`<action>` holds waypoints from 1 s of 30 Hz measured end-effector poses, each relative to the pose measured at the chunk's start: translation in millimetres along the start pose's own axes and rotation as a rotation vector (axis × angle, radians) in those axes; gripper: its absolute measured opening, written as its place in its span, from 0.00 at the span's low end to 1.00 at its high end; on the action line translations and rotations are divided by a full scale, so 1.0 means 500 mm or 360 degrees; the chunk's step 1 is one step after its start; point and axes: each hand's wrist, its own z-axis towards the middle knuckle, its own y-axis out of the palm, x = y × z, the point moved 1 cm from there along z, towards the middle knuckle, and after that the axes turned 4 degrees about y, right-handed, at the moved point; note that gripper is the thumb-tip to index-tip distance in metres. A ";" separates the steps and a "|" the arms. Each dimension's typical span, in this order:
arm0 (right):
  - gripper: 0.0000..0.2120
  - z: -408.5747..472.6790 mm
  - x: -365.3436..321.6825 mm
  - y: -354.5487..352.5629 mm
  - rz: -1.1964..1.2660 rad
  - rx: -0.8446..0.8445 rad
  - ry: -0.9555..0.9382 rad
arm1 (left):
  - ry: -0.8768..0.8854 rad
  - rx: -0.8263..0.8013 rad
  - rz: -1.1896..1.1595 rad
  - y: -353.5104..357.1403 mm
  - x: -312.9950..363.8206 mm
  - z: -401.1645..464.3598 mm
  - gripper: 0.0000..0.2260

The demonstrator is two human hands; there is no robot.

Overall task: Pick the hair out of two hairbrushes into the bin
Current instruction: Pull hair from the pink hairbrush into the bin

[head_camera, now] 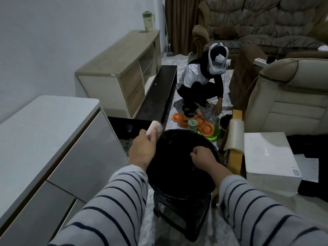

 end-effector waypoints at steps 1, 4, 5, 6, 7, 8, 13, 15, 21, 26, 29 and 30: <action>0.13 0.001 0.007 0.004 -0.0048 -0.0012 0.0009 | 0.0006 -0.0002 -0.0005 0.000 0.001 0.001 0.20; 0.16 -0.004 -0.004 0.000 0.0001 -0.0133 0.0057 | 0.0016 -0.0022 -0.0009 0.001 0.002 0.005 0.20; 0.19 -0.008 -0.015 -0.007 0.0058 -0.0196 0.0068 | 0.0017 -0.0038 -0.0009 0.003 0.003 0.005 0.20; 0.22 -0.009 -0.025 -0.017 0.0093 -0.0199 0.0063 | 0.0016 -0.0055 -0.0016 0.006 0.004 0.006 0.20; 0.23 -0.010 -0.036 -0.027 0.0108 -0.0136 0.0035 | 0.0009 -0.0073 -0.0031 0.009 0.005 0.007 0.20; 0.23 -0.010 -0.045 -0.036 0.0113 -0.0030 0.0005 | -0.0003 -0.0094 -0.0056 0.011 0.006 0.007 0.20; 0.23 -0.009 -0.100 -0.035 0.0524 -0.0004 -0.0080 | -0.0040 -0.0237 -0.0277 0.036 0.015 0.009 0.21; 0.23 -0.016 -0.126 -0.021 0.0748 -0.0236 -0.0042 | -0.0052 -0.0275 -0.0407 0.044 0.026 0.009 0.23; 0.10 -0.016 -0.135 0.007 0.0744 -0.0089 -0.0228 | -0.0091 -0.0320 -0.0535 0.060 0.015 0.016 0.16; 0.08 -0.011 -0.139 0.002 0.0727 0.0065 -0.0285 | -0.0048 -0.0318 -0.0506 0.059 0.000 0.016 0.15; 0.08 -0.021 -0.144 -0.010 0.1216 0.0038 -0.0135 | -0.0048 -0.0307 -0.0487 0.060 -0.005 0.015 0.15; 0.09 -0.019 -0.146 -0.014 0.1314 0.0025 -0.0090 | -0.0064 -0.0311 -0.0479 0.060 -0.005 0.014 0.15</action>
